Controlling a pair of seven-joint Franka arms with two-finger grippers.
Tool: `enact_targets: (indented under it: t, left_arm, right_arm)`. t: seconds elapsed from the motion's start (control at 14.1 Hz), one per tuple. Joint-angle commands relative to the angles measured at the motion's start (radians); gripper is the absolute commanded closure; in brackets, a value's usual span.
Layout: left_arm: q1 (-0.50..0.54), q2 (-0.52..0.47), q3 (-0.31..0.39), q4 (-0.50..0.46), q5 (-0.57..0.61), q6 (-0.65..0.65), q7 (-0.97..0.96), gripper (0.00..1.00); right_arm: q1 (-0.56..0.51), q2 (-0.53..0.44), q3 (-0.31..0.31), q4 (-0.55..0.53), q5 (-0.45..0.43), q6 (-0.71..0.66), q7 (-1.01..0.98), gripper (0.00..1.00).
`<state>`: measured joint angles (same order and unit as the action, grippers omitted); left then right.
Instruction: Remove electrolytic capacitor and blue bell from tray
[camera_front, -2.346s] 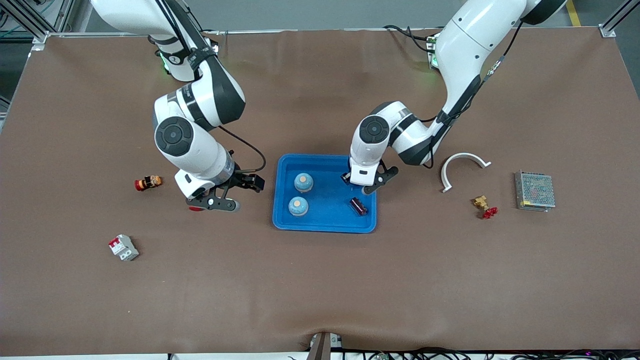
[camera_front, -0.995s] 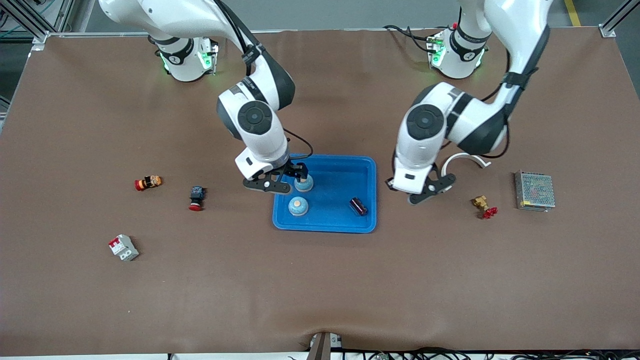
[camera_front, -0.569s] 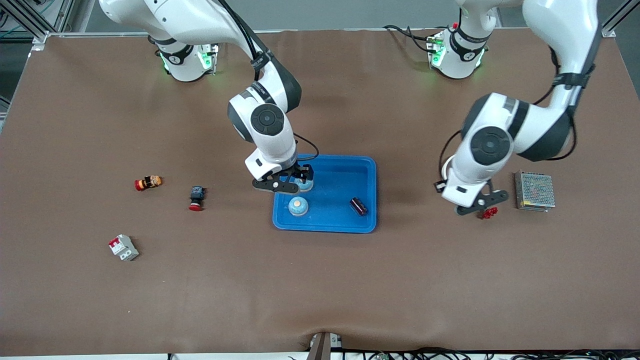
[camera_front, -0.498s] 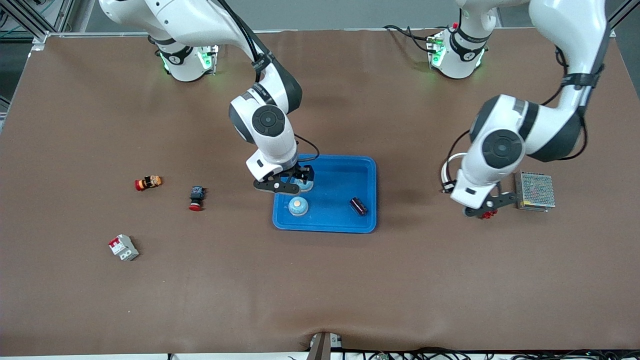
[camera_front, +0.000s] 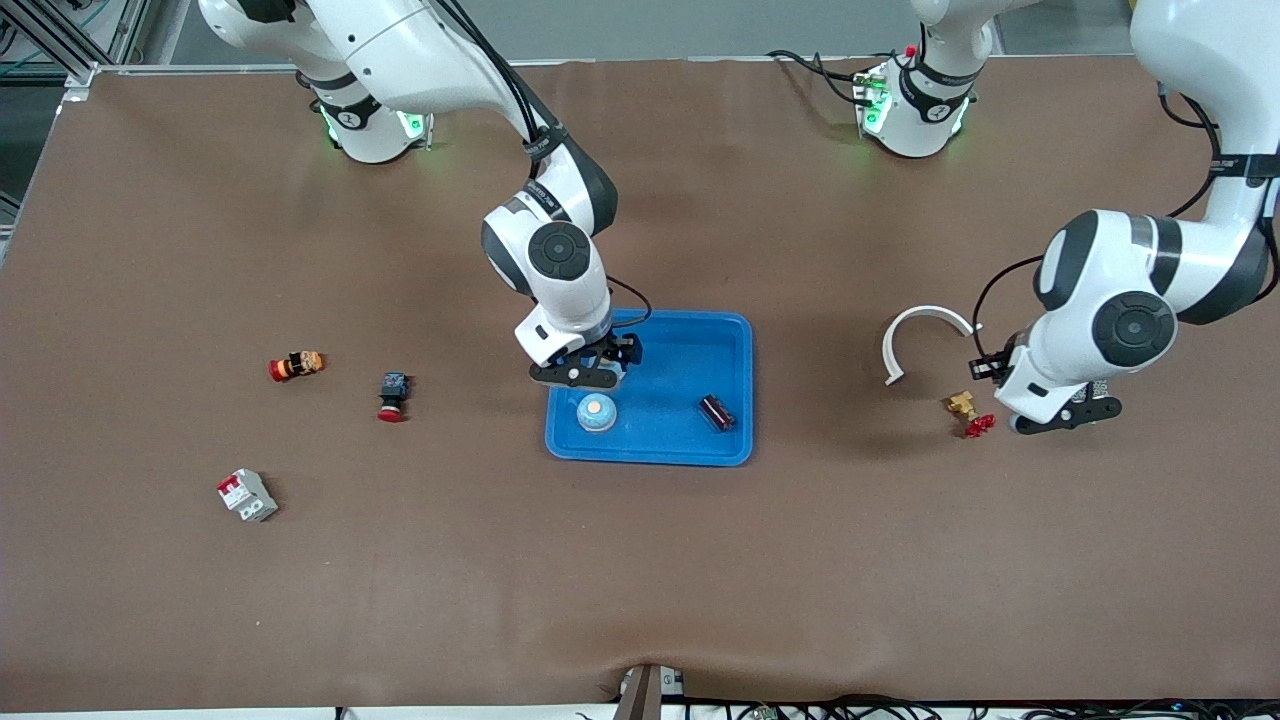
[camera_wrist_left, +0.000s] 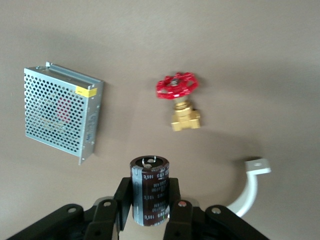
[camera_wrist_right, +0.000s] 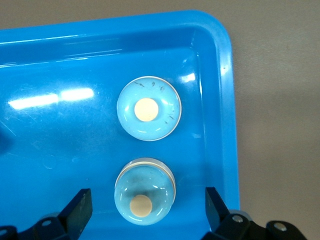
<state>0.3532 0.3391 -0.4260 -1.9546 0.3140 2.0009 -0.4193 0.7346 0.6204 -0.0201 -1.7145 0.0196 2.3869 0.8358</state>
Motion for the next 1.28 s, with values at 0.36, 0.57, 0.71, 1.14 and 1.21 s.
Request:
enact_targets:
  t: [0.36,0.57,0.71,1.14,1.21]
  left_arm:
    - [0.096,0.047,-0.010,-0.127,0.103,0.174,0.033,1.00]
    - [0.110,0.083,-0.010,-0.139,0.126,0.190,0.033,1.00]
    - [0.121,0.107,-0.008,-0.139,0.132,0.190,0.033,1.00]
    - [0.138,0.152,-0.005,-0.121,0.185,0.214,0.025,0.99]
    - [0.138,0.159,-0.004,-0.121,0.185,0.229,0.025,0.93]
  right_arm:
    - [0.017,0.045,-0.009,0.009,-0.018,0.054,0.020,0.00]
    - [0.020,0.059,-0.009,0.007,-0.018,0.080,0.017,0.00]
    - [0.025,0.074,-0.009,0.007,-0.020,0.087,0.016,0.00]
    - [0.031,0.087,-0.009,0.007,-0.032,0.089,0.016,0.00]
    - [0.031,0.087,-0.009,0.007,-0.032,0.089,0.016,0.00]
